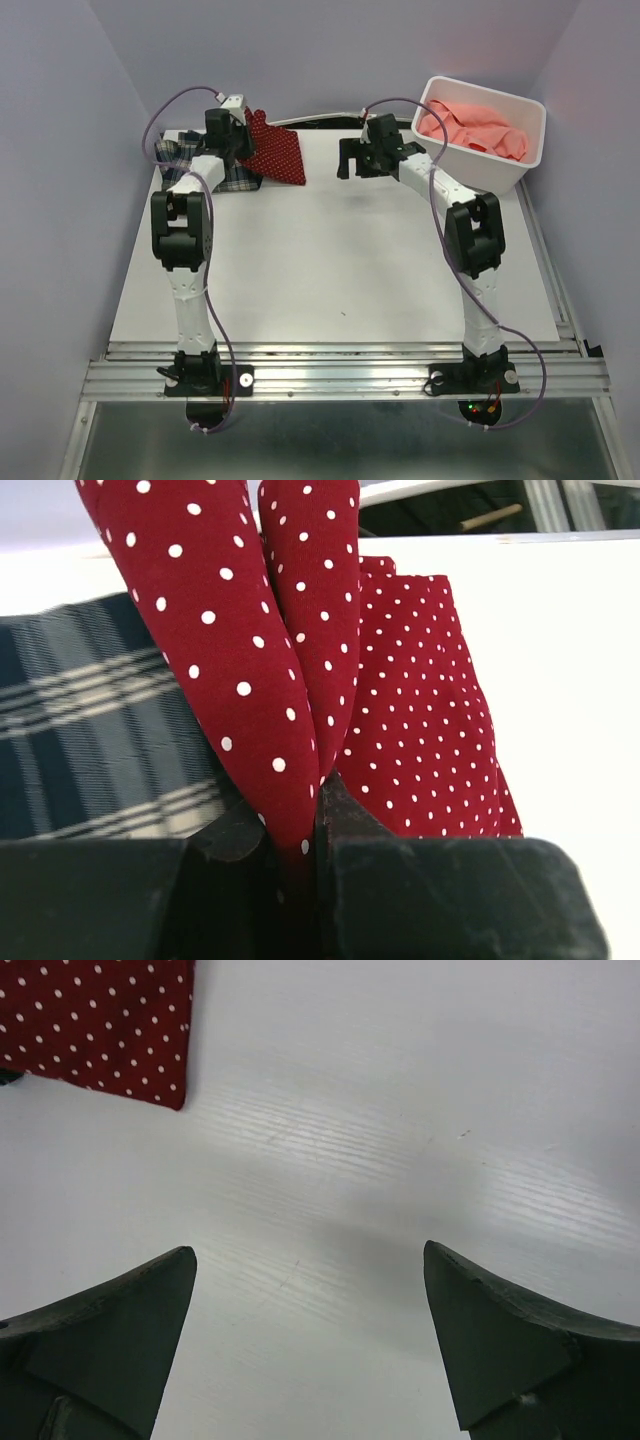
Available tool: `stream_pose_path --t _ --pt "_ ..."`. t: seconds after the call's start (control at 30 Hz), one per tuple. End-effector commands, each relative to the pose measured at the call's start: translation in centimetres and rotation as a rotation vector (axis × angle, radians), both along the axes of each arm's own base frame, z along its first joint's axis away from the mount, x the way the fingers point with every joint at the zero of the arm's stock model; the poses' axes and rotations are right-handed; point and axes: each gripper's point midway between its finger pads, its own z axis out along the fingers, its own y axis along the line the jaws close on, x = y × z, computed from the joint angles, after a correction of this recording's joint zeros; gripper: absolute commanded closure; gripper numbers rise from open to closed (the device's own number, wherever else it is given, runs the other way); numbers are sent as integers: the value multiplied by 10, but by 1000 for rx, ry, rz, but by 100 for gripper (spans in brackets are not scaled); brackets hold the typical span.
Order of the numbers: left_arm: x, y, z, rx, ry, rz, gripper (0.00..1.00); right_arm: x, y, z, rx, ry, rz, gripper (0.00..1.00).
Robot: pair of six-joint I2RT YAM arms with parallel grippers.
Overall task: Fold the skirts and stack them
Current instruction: Neatly place the folded skirt to the corner
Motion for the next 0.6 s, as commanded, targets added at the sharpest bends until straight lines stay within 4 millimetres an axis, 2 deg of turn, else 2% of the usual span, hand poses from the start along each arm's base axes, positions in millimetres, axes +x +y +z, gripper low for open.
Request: stream_pose_path --t 0.0,0.13,0.2,0.23,0.3,0.43,0.57 --pt "17 22 68 71 -151 -19 100 1 8 27 27 -68 31 0" --pt "18 38 83 98 -174 -19 100 -1 11 22 42 -48 42 0" --pt "14 35 89 93 -174 -41 100 -2 12 19 47 -40 47 0" --pt "13 51 91 91 -174 -34 100 -2 13 19 48 -39 48 0" --pt "9 53 98 93 -184 -44 100 -3 13 18 45 -36 53 0" --pt "3 64 104 79 -188 -46 100 -2 14 18 47 -36 56 0" --pt "2 85 107 46 -185 -20 100 -3 14 15 46 -26 58 0"
